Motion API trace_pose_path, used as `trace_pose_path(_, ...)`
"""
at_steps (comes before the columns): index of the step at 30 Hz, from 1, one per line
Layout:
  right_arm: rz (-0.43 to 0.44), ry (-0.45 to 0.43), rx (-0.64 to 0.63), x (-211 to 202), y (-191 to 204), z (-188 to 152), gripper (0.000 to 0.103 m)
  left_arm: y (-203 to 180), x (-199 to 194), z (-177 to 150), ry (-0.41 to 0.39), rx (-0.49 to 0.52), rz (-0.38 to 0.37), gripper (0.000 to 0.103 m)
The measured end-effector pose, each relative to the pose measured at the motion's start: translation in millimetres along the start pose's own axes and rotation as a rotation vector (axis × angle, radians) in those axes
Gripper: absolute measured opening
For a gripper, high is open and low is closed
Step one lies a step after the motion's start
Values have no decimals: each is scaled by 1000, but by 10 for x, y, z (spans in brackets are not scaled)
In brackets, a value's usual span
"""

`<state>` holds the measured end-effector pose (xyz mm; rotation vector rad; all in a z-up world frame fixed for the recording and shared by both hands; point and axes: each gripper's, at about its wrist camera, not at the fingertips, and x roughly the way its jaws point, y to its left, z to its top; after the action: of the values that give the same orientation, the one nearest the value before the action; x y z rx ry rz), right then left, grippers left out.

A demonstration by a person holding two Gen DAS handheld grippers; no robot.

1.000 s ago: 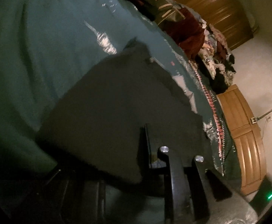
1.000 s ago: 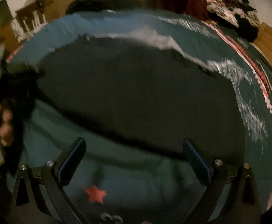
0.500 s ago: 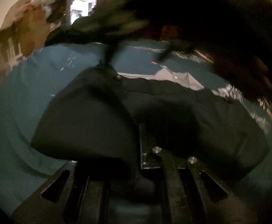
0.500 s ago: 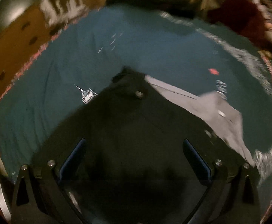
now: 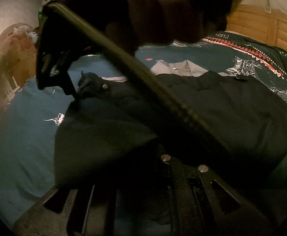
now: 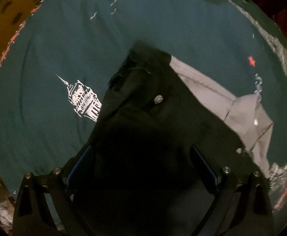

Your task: Fold large clothes

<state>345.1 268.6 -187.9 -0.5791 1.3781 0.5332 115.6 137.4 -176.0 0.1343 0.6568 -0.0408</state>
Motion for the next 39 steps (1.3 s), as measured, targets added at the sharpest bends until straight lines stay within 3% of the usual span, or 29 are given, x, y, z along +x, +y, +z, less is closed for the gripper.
trace_pose_path(9, -101, 2, -58, -179, 242, -61, 98, -182, 67, -10, 11, 50, 20, 7)
trace_pose_path(10, -130, -3, -71, -185, 288, -91, 98, -202, 71, -16, 11, 57, 24, 7)
trace_pose_path(12, -297, -31, -115, -144, 322, -142, 98, -200, 74, -12, 13, 50, 18, 7)
trace_pose_path(13, -337, -37, -124, -110, 327, -170, 98, -193, 82, -3, 15, 45, 16, 7)
trace_pose_path(17, -388, -110, -78, -145, 198, -260, 98, -204, 75, 14, 11, 49, 12, 7)
trace_pose_path(19, -341, -131, -21, -141, 51, -306, 97, -204, 73, 13, 11, 48, 12, 7)
trace_pose_path(21, -215, -135, 42, -118, -113, -346, 94, -206, 67, 18, 10, 46, 12, 8)
trace_pose_path(24, -33, -146, 126, -90, -332, -398, 76, -217, 44, 29, 11, 51, 11, 7)
trace_pose_path(25, 24, -155, 143, -84, -393, -432, 57, -230, 32, 41, 10, 53, 8, 7)
trace_pose_path(26, 105, -169, 157, -88, -460, -487, 26, -255, -2, 66, 3, 55, 3, 7)
trace_pose_path(27, 142, -177, 166, -90, -504, -537, 13, -273, -27, 82, -2, 58, 2, 7)
trace_pose_path(28, 166, -195, 178, -110, -561, -606, 7, -307, -66, 104, -10, 64, -1, 7)
trace_pose_path(31, 243, -302, 237, -258, -861, -953, 5, -482, -253, 187, -47, 94, -39, 7)
trace_pose_path(35, 333, -443, 382, -569, -1548, -1725, 4, -1020, -451, 350, -95, 191, -158, 8)
trace_pose_path(39, 339, -479, 528, -597, -2248, -2539, 4, -1637, -448, 396, -73, 300, -254, 9)
